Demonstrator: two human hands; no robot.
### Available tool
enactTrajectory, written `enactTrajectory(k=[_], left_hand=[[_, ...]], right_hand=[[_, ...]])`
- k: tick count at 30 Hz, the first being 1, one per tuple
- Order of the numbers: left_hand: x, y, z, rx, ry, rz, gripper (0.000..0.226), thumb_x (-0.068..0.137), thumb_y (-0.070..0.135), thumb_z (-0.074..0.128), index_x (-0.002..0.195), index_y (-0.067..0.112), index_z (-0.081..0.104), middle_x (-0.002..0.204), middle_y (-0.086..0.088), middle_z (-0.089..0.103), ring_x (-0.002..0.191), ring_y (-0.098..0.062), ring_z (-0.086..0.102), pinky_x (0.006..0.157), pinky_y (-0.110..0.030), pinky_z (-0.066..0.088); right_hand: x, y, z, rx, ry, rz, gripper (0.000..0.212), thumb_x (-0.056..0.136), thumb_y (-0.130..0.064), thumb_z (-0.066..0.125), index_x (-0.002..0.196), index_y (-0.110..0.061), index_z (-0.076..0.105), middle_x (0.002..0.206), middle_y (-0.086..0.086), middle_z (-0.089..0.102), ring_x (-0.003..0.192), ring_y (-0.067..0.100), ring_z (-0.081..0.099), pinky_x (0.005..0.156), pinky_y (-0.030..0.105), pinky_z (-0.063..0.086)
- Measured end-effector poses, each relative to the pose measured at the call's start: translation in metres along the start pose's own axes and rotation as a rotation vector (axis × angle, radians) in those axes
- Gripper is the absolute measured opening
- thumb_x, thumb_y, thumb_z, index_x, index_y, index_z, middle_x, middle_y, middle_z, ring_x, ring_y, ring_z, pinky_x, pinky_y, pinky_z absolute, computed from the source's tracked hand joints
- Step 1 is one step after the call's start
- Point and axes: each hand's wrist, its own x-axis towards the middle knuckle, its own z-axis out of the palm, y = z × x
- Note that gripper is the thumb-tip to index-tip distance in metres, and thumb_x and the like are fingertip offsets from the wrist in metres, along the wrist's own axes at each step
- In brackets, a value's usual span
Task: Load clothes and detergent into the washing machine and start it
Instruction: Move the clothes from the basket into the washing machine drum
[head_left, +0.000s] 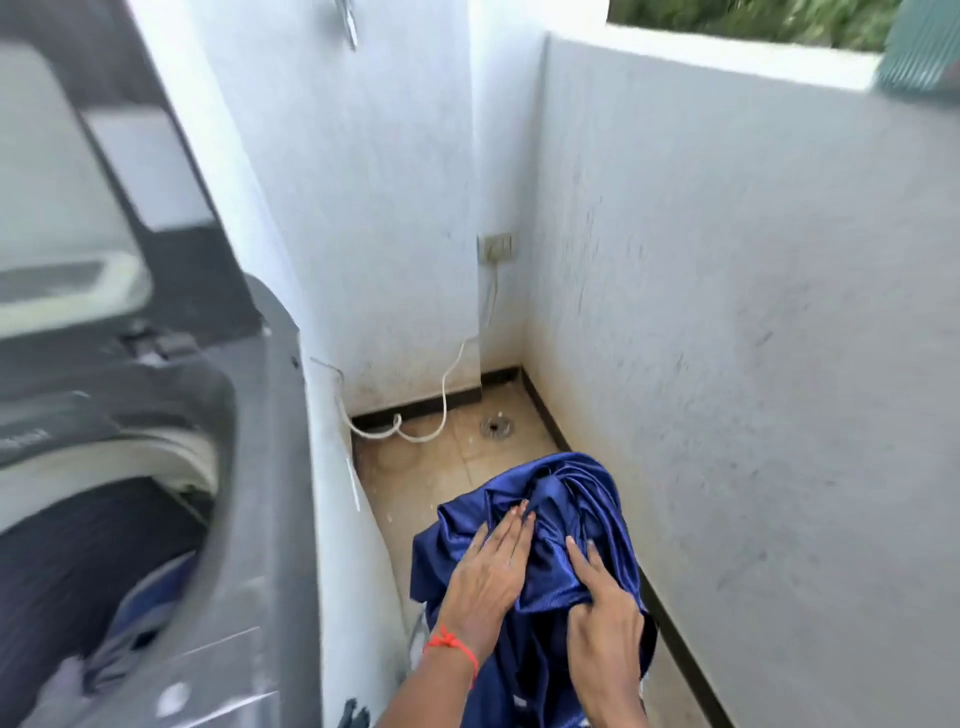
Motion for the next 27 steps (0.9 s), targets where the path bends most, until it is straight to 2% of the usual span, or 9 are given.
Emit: enactTrajectory(k=[2,6,10,14,18,20,23,25,27], left_hand=[[0.005,-0.006,-0.063,0.068,0.052,0.021,0.055,0.067,0.004,0.034,0.109,0.012,0.069,0.115,0.001,0.067,0.104,-0.007,0.064,0.081,-0.025,0.054],[-0.001,-0.022,-0.171,0.152,0.193,0.075,0.058,0.068,0.004,0.031,0.114,0.01,0.066,0.121,-0.001,0.065,0.11,-0.008,0.061,0.088,-0.025,0.052],[-0.024,-0.047,-0.268,0.171,0.344,0.147,0.06,0.064,-0.003,0.054,0.123,0.004,0.058,0.128,-0.007,0.059,0.116,-0.014,0.058,0.092,-0.029,0.051],[-0.052,-0.075,-0.356,0.207,0.476,0.085,0.066,0.068,-0.002,0.025,0.129,-0.001,0.05,0.132,-0.013,0.055,0.12,-0.02,0.055,0.091,-0.035,0.052],[-0.077,-0.097,-0.439,0.179,0.546,0.048,0.079,0.067,0.005,0.001,0.141,-0.002,0.026,0.149,-0.017,0.031,0.138,-0.026,0.032,0.111,-0.038,0.031],[-0.093,-0.113,-0.474,0.198,0.581,0.008,0.083,0.065,0.009,-0.004,0.144,0.0,0.018,0.153,-0.015,0.021,0.142,-0.023,0.022,0.115,-0.037,0.022],[-0.113,-0.143,-0.521,0.272,0.637,-0.073,0.072,0.074,-0.01,0.017,0.145,0.001,0.015,0.154,-0.015,0.018,0.143,-0.023,0.019,0.116,-0.039,0.021],[-0.128,-0.162,-0.544,0.302,0.659,-0.128,0.078,0.072,-0.022,0.031,0.145,0.0,0.014,0.154,-0.015,0.016,0.143,-0.024,0.018,0.116,-0.038,0.021],[-0.143,-0.183,-0.555,0.323,0.687,-0.187,0.075,0.076,-0.022,0.032,0.146,0.001,0.013,0.155,-0.015,0.015,0.143,-0.024,0.018,0.115,-0.034,0.019]], right_hand=[[-0.015,-0.044,-0.033,0.078,0.058,-0.047,0.074,0.069,0.02,0.04,0.124,-0.027,0.057,0.142,0.002,0.044,0.105,0.02,0.061,0.067,0.018,0.035],[-0.051,-0.124,-0.086,0.191,0.137,-0.124,0.075,0.064,0.021,0.035,0.119,-0.023,0.063,0.136,0.004,0.051,0.125,0.018,0.049,0.096,0.025,0.04],[-0.086,-0.208,-0.127,0.31,0.146,-0.304,0.074,0.061,0.024,0.033,0.117,-0.014,0.063,0.128,0.006,0.057,0.123,0.011,0.049,0.094,0.005,0.03],[-0.116,-0.297,-0.15,0.411,0.167,-0.471,0.069,0.06,0.024,0.032,0.114,-0.006,0.064,0.124,0.011,0.059,0.115,0.004,0.048,0.087,-0.01,0.026],[-0.14,-0.376,-0.164,0.488,0.171,-0.619,0.067,0.061,0.02,0.031,0.114,-0.006,0.064,0.119,0.01,0.062,0.112,0.009,0.055,0.101,0.016,0.039],[-0.146,-0.41,-0.162,0.542,0.133,-0.665,0.069,0.06,0.013,0.03,0.113,-0.011,0.066,0.113,0.008,0.066,0.106,0.011,0.06,0.098,0.029,0.047],[-0.15,-0.461,-0.152,0.657,0.029,-0.723,0.075,0.049,-0.001,0.026,0.108,-0.018,0.07,0.1,0.003,0.071,0.086,0.009,0.064,0.08,0.03,0.054],[-0.153,-0.493,-0.14,0.711,-0.033,-0.755,0.073,0.051,0.002,0.026,0.106,-0.017,0.071,0.097,0.003,0.072,0.081,0.009,0.065,0.072,0.029,0.057],[-0.159,-0.518,-0.124,0.741,-0.093,-0.781,0.07,0.058,0.009,0.027,0.107,-0.014,0.07,0.098,0.006,0.072,0.088,0.015,0.068,0.078,0.036,0.058]])
